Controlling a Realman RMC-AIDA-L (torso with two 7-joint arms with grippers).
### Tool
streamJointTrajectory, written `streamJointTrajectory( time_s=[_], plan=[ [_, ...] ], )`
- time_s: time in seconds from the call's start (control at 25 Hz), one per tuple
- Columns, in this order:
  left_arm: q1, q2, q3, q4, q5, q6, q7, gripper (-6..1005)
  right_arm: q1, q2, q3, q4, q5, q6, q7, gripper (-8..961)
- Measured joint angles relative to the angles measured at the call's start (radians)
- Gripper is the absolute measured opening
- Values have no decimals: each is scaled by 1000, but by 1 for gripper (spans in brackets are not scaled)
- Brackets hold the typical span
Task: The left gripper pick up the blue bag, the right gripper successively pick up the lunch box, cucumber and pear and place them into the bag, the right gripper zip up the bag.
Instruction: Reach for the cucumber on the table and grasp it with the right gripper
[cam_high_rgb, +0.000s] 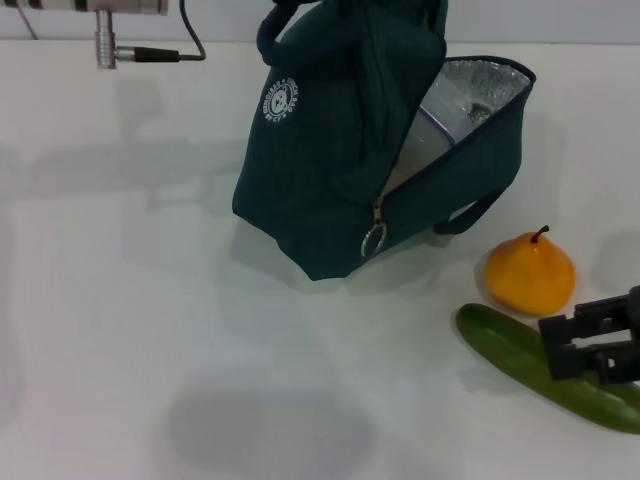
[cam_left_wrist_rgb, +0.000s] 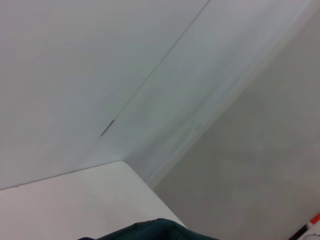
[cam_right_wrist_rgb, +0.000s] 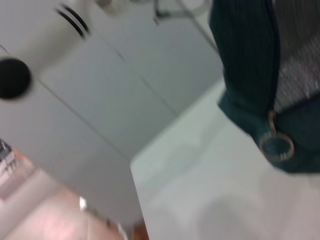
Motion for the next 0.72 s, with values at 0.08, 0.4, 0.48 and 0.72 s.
streamJointTrajectory(
  time_s=[0.08, 0.4, 0.48, 0.72],
  plan=[
    [2, 1, 0, 0, 1, -4, 0, 52, 20, 14, 14, -62, -69, -7, 91, 499],
    [5, 7, 0, 0, 2, -25, 1, 52, 155, 67, 89, -334, -381, -75, 452, 501],
    [5, 9, 0, 0, -1, -28, 1, 52, 210, 78, 105, -339, -472, -99, 504, 501],
    [0, 10, 0, 0, 0, -48, -4, 52, 345, 111, 145, -280, -667, -161, 570, 503]
  ],
)
